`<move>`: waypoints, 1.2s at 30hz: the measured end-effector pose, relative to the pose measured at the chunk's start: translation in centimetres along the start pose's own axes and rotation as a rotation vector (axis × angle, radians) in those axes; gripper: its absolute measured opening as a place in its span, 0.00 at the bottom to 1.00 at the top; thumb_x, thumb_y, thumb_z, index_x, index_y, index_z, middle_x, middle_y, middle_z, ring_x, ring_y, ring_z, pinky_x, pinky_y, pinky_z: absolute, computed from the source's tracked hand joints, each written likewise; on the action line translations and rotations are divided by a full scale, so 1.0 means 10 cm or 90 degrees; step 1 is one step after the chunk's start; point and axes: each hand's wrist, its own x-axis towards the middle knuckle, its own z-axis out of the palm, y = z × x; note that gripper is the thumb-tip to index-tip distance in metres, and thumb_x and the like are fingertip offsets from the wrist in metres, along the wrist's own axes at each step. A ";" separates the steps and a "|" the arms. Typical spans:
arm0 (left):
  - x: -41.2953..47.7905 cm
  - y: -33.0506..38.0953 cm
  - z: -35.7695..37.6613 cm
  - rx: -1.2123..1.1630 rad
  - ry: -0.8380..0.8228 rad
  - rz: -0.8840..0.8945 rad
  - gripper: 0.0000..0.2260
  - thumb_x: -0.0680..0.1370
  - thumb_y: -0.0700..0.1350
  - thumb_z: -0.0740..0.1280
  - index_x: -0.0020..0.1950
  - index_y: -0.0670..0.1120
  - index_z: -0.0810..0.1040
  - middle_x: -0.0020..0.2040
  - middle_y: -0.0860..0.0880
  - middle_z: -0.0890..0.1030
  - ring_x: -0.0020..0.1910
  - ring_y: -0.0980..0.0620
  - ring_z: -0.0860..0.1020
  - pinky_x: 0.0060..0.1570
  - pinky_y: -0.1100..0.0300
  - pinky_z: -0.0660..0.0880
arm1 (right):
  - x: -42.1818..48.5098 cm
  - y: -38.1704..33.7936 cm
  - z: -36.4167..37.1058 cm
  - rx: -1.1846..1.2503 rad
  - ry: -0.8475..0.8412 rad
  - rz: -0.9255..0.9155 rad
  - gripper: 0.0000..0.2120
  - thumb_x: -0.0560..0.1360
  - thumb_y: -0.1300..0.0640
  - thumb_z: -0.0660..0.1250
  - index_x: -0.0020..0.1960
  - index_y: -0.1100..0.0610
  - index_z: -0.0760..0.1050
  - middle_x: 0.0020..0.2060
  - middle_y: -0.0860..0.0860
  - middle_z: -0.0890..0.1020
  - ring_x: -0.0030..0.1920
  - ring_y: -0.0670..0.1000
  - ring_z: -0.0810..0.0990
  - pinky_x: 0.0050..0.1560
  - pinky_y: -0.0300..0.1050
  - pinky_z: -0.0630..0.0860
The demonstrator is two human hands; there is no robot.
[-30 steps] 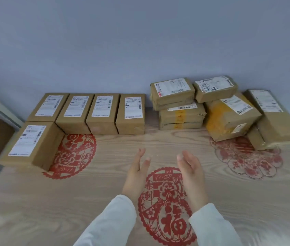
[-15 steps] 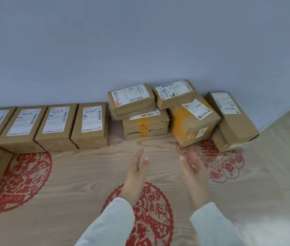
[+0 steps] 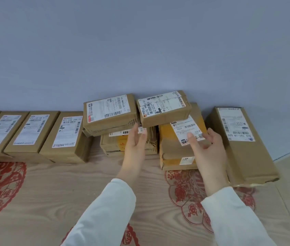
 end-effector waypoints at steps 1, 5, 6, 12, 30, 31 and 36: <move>0.07 0.01 0.04 0.002 0.017 0.005 0.23 0.82 0.50 0.58 0.76 0.53 0.59 0.75 0.56 0.62 0.74 0.58 0.60 0.65 0.65 0.57 | 0.09 -0.02 -0.02 -0.015 0.011 -0.014 0.25 0.74 0.45 0.68 0.67 0.52 0.68 0.59 0.45 0.75 0.56 0.46 0.74 0.51 0.40 0.71; 0.21 -0.01 0.17 0.001 0.051 0.005 0.23 0.81 0.51 0.59 0.76 0.52 0.59 0.75 0.55 0.63 0.73 0.57 0.61 0.66 0.64 0.58 | 0.46 -0.13 0.08 0.015 0.001 -0.014 0.21 0.74 0.45 0.68 0.64 0.49 0.71 0.65 0.51 0.73 0.66 0.52 0.70 0.62 0.45 0.67; 0.23 -0.02 0.19 0.001 0.057 0.006 0.23 0.81 0.51 0.59 0.76 0.52 0.59 0.75 0.55 0.63 0.73 0.57 0.61 0.66 0.64 0.58 | 0.55 -0.14 0.12 0.004 -0.016 -0.010 0.20 0.74 0.45 0.67 0.64 0.48 0.70 0.67 0.52 0.72 0.67 0.52 0.68 0.62 0.45 0.67; 0.23 -0.03 0.26 -0.021 0.066 0.026 0.23 0.82 0.49 0.59 0.76 0.52 0.59 0.74 0.56 0.64 0.73 0.60 0.61 0.62 0.69 0.59 | 0.74 -0.19 0.30 -0.005 -0.116 -0.016 0.23 0.77 0.45 0.62 0.70 0.51 0.68 0.63 0.49 0.75 0.57 0.46 0.74 0.55 0.46 0.75; -0.55 -0.30 -0.20 -0.088 0.047 0.014 0.09 0.80 0.50 0.61 0.59 0.54 0.71 0.59 0.56 0.77 0.62 0.57 0.74 0.65 0.59 0.68 | -0.45 -0.04 -0.07 0.216 -0.018 0.107 0.03 0.76 0.54 0.67 0.49 0.52 0.76 0.51 0.48 0.81 0.55 0.48 0.79 0.60 0.49 0.75; -0.65 -0.34 -0.28 -0.096 0.050 0.008 0.10 0.80 0.50 0.62 0.60 0.52 0.71 0.58 0.56 0.78 0.62 0.56 0.75 0.64 0.60 0.69 | -0.61 -0.01 -0.07 0.230 -0.018 0.120 0.04 0.76 0.55 0.68 0.50 0.53 0.77 0.51 0.48 0.82 0.55 0.48 0.79 0.60 0.50 0.75; -1.13 -0.60 -0.76 -0.104 0.050 -0.007 0.14 0.79 0.51 0.62 0.62 0.47 0.72 0.58 0.53 0.79 0.61 0.57 0.75 0.61 0.62 0.69 | -1.36 0.19 -0.02 0.252 -0.070 0.171 0.09 0.75 0.59 0.69 0.54 0.51 0.76 0.54 0.51 0.81 0.55 0.49 0.80 0.62 0.52 0.75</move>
